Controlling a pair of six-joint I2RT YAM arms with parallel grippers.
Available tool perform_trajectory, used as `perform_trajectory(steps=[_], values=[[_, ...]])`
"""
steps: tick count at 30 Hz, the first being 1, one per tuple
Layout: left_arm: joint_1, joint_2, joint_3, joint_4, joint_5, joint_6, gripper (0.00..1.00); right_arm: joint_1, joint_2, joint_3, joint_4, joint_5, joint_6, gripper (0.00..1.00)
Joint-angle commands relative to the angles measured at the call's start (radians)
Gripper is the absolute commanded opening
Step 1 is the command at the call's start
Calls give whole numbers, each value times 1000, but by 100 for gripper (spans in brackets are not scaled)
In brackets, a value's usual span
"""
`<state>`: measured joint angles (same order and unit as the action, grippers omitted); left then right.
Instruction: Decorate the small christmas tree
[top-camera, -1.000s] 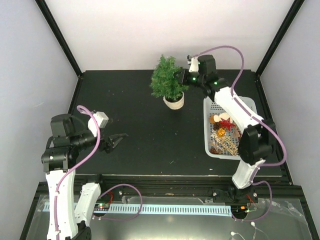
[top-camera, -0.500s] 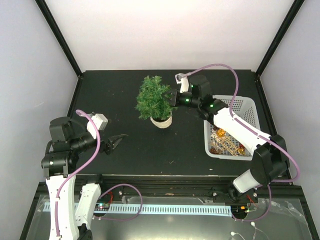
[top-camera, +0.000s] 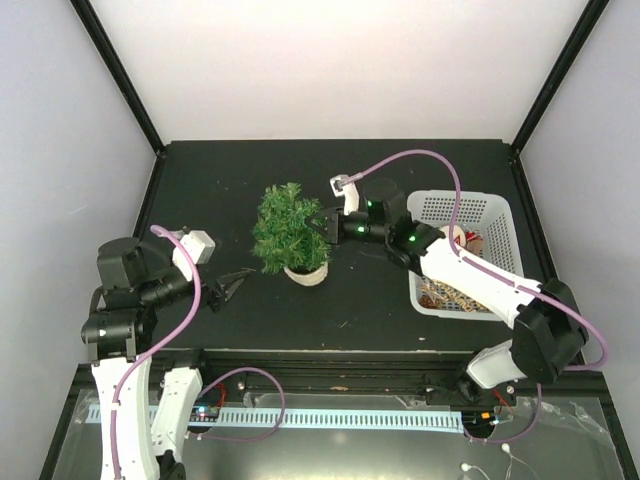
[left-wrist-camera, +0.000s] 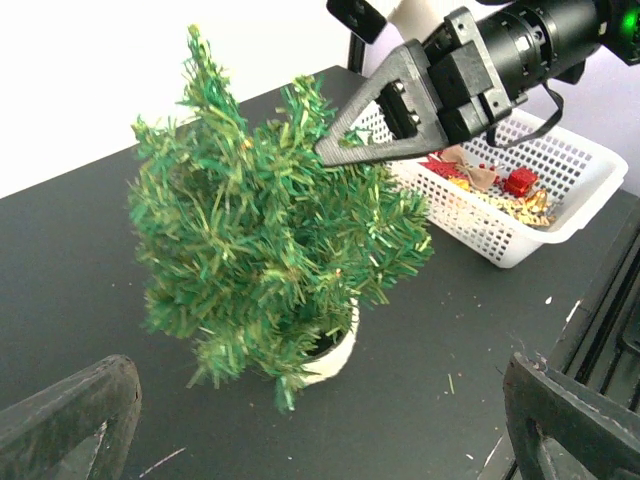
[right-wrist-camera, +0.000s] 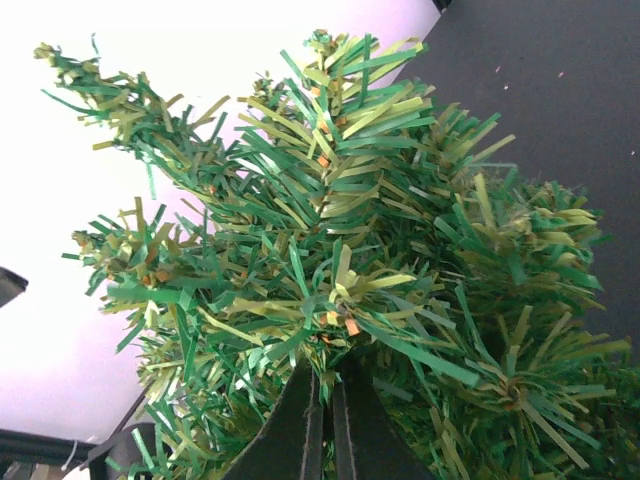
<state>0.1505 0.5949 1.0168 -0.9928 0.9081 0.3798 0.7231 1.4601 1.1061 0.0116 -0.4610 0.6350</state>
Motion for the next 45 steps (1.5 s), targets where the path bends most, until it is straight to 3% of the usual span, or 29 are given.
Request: perform_trajectory(steps=[1, 12, 27, 39, 45], values=[[5, -24, 0, 21, -12, -18, 99, 16, -62, -50, 119, 20, 6, 1], [8, -42, -1, 26, -27, -27, 99, 16, -79, -156, 230, 6, 19, 1], [15, -56, -1, 28, -42, -32, 99, 16, -131, -230, 204, 24, -3, 2], [24, -63, -2, 31, -64, -43, 99, 16, -220, -278, 142, 54, -29, 13], [26, -74, 0, 21, -73, -35, 99, 16, -237, -290, 124, 80, -27, 24]])
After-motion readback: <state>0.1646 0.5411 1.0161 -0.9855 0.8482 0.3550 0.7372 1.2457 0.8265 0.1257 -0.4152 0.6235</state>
